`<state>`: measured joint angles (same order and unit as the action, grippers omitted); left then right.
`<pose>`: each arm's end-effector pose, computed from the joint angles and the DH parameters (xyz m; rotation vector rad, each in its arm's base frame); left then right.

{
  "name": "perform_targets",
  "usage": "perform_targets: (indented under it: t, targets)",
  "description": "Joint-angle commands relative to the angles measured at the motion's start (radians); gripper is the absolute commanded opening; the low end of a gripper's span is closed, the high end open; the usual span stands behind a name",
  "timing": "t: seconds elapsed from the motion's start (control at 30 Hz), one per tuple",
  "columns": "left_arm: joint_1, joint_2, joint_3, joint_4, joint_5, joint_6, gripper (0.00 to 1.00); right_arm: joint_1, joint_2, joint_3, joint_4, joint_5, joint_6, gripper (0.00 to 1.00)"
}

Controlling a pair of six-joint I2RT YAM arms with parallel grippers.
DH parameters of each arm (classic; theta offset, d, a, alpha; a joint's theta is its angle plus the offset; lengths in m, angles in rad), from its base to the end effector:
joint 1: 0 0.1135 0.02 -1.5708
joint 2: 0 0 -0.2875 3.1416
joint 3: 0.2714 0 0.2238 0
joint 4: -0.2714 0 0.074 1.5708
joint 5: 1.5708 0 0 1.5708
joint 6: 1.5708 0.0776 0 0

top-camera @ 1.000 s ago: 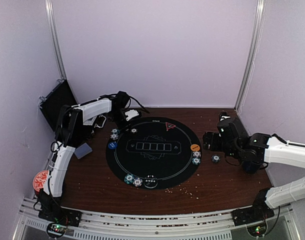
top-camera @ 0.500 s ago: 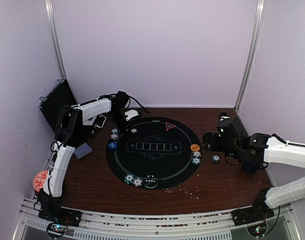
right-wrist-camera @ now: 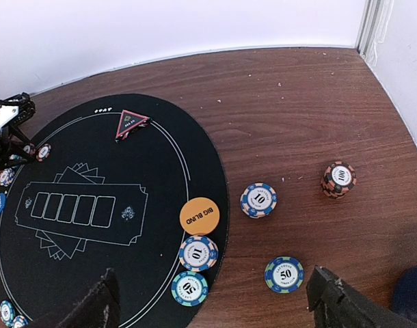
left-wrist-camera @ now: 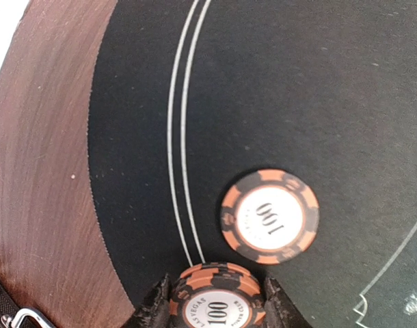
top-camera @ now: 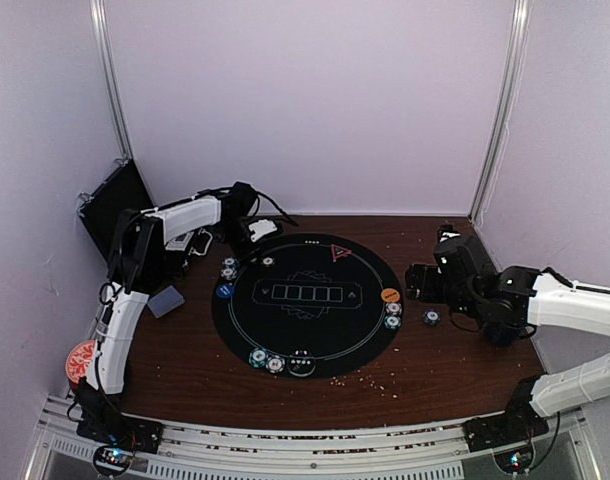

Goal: Distribute texas hold em gaming equipment
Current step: Place the poker chips pile at the poker chips pile.

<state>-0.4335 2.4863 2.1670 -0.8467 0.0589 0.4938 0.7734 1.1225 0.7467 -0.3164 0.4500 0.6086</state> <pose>0.4801 -0.2273 0.1388 1.2378 2.4385 -0.0636 0.1872 0.1356 0.2574 0.0543 2.1951 0.2688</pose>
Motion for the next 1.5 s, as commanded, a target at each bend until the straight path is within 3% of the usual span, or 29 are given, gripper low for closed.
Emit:
perform_targets:
  t: [0.0,0.57,1.2,1.33,1.47]
  targets:
    - [-0.006,-0.087,-0.009,0.004,0.058,0.024,0.10,-0.004,0.005,-0.010,0.017,0.026,0.004,0.97]
    - [-0.062,-0.002,0.070,0.040,0.079,0.005,0.11,-0.004,0.009,-0.010,0.019,0.026,0.004,0.97]
    - [-0.073,0.059,0.065,0.087,-0.006,0.009,0.15,-0.004,0.014,-0.011,0.022,0.025,0.005,0.96]
    - [-0.073,0.056,0.043,0.109,-0.016,0.009,0.24,-0.005,0.015,-0.011,0.022,0.024,0.005,0.96]
    - [-0.073,0.057,0.040,0.113,-0.030,0.014,0.42,-0.005,0.016,-0.011,0.022,0.024,0.004,0.96]
